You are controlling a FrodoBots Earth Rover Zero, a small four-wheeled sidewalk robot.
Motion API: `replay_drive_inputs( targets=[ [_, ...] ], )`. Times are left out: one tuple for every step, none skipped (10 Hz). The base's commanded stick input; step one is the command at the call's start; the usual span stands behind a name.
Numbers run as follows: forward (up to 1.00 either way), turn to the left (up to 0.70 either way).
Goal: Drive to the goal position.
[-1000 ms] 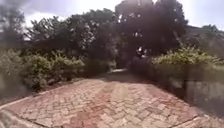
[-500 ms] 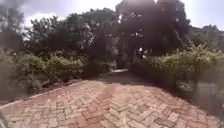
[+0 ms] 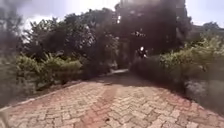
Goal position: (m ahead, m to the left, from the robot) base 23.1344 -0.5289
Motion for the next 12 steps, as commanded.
replay_drive_inputs(
  targets=[
    [0.7, -0.35],
    [0.7, -0.35],
    [0.7, -0.35],
    [0.7, -0.35],
    [0.7, 0.0],
    [0.7, 0.0],
    [0.7, 0.0],
    [0.7, 0.0],
    [0.7, 0.0],
    [0.7, 0.0],
    [0.7, 0.0],
    [0.7, 0.0]
  ],
)
